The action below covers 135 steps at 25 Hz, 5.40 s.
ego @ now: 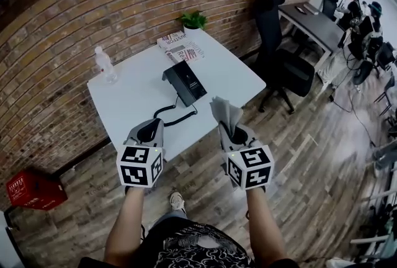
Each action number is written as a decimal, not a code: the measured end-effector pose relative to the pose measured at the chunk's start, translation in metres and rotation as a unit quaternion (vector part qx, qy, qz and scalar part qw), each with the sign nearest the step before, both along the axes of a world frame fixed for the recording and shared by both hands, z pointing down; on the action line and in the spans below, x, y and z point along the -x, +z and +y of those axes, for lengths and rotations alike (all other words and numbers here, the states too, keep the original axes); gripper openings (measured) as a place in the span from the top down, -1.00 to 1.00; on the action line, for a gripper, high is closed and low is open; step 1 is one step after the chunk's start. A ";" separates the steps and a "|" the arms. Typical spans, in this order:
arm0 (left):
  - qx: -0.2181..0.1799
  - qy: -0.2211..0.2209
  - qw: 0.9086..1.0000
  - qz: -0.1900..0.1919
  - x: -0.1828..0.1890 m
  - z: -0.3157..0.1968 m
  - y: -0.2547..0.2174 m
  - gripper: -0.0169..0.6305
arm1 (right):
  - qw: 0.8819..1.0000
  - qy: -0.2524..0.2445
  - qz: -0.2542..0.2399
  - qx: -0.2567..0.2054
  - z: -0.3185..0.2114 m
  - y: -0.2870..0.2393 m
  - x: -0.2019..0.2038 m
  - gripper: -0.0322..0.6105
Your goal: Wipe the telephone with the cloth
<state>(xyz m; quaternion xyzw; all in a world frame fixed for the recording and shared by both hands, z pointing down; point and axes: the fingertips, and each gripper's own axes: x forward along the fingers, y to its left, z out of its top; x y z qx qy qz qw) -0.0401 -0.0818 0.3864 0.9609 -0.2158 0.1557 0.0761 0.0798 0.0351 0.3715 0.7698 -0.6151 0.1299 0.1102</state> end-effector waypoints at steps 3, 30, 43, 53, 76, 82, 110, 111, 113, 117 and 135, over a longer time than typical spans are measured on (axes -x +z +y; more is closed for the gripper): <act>0.005 0.004 1.000 0.000 -0.009 -0.028 0.003 0.93 | 1.000 0.000 0.003 0.008 -0.029 0.002 -0.009 0.87; 0.033 -0.068 0.997 -0.025 -0.055 -0.152 0.056 0.93 | 0.993 -0.109 0.021 0.041 -0.197 0.036 -0.078 0.87; 0.069 -0.227 0.971 -0.026 -0.072 -0.180 0.088 0.93 | 0.949 -0.307 0.036 0.058 -0.291 0.064 -0.108 0.87; 0.087 -0.316 0.945 -0.009 -0.066 -0.180 0.094 0.93 | 0.902 -0.416 0.080 0.079 -0.341 0.094 -0.102 0.87; 0.100 -0.310 0.945 0.006 -0.069 -0.130 0.094 0.93 | 0.875 -0.455 0.074 0.146 -0.306 0.160 -0.065 0.87; 0.096 -0.281 0.955 0.012 -0.072 -0.120 0.091 0.93 | 0.887 -0.432 0.054 0.157 -0.291 0.167 -0.065 0.87; 0.116 -0.234 0.965 0.019 -0.054 -0.085 0.107 0.93 | 0.905 -0.373 0.009 0.204 -0.208 0.206 -0.058 0.87; 0.116 -0.232 0.966 0.019 -0.054 -0.084 0.108 0.93 | 0.905 -0.371 0.008 0.205 -0.206 0.208 -0.058 0.87; 0.118 -0.228 0.966 0.018 -0.055 -0.081 0.110 0.93 | 0.906 -0.370 0.006 0.208 -0.200 0.211 -0.058 0.87; 0.123 -0.223 0.967 0.017 -0.055 -0.075 0.114 0.93 | 0.906 -0.366 0.004 0.213 -0.192 0.215 -0.057 0.87; 0.121 -0.228 0.966 0.022 -0.054 -0.075 0.111 0.93 | 0.914 -0.382 0.047 0.130 -0.215 0.136 -0.052 0.87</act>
